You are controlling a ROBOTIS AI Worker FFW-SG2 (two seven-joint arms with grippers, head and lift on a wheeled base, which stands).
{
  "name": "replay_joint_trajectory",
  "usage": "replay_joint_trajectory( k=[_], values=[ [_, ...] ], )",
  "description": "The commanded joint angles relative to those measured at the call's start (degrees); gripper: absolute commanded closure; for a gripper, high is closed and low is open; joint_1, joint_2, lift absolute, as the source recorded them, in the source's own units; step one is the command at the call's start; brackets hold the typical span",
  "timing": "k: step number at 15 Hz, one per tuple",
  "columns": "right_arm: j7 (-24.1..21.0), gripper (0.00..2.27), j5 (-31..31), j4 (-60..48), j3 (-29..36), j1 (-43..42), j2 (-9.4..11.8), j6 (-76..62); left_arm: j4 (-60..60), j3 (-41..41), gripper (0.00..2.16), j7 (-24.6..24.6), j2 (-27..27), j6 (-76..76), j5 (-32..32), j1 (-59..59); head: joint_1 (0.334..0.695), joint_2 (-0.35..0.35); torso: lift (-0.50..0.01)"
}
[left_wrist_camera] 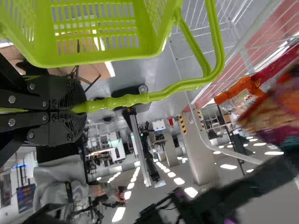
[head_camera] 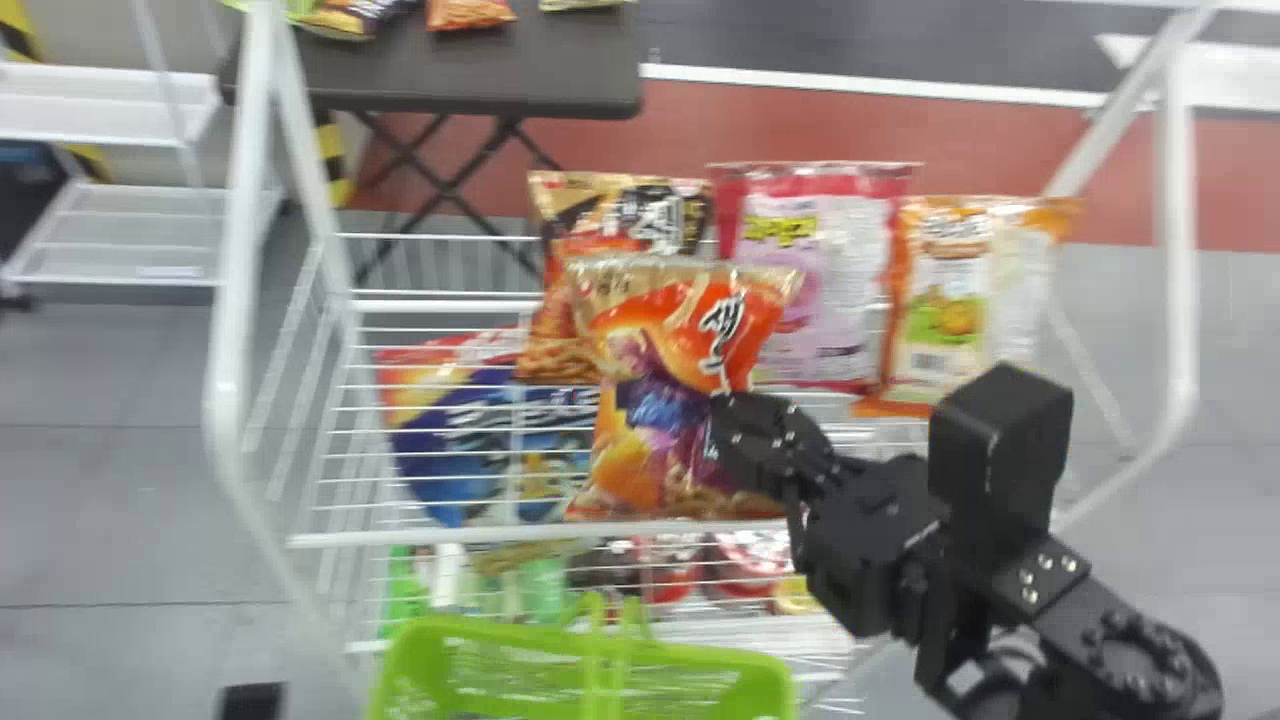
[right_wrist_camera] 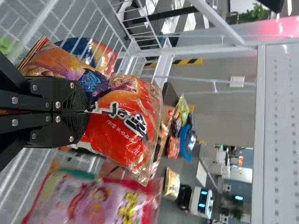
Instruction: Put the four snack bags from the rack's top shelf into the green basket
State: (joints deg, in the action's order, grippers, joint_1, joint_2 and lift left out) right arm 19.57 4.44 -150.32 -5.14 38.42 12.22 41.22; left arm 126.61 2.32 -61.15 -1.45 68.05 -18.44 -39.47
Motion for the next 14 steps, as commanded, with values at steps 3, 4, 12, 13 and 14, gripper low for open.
replay_joint_trajectory(
  k=[3, 4, 12, 13, 14],
  values=[
    [5.66, 2.07, -2.69, -6.30, 11.91, 13.70, -3.52, 0.75, 0.83, 0.40, 2.15, 1.30, 0.74, -1.46, -0.01, 0.27, 0.695, -0.346, 0.000],
    [6.27, 2.07, -5.67, -6.47, 15.34, 15.72, -3.43, 1.46, 0.92, 0.40, 2.15, 1.65, 0.92, -1.82, -0.01, 0.45, 0.695, -0.350, 0.000],
    [12.95, 2.07, -5.76, 3.11, 12.00, 16.95, -3.78, 4.27, 1.45, 0.22, 2.15, 2.53, 1.60, -1.99, 0.60, 0.53, 0.695, -0.350, 0.000],
    [12.95, 2.07, -5.50, 4.86, 10.06, 16.42, -3.17, 4.45, 1.45, 0.22, 2.15, 2.62, 1.60, -1.99, 0.60, 0.53, 0.695, -0.350, 0.000],
    [12.95, 2.07, -5.32, 6.53, 8.48, 16.16, -2.64, 4.45, 1.45, 0.22, 2.15, 2.62, 1.60, -1.82, 0.60, 0.53, 0.695, -0.350, 0.000]
  ],
)
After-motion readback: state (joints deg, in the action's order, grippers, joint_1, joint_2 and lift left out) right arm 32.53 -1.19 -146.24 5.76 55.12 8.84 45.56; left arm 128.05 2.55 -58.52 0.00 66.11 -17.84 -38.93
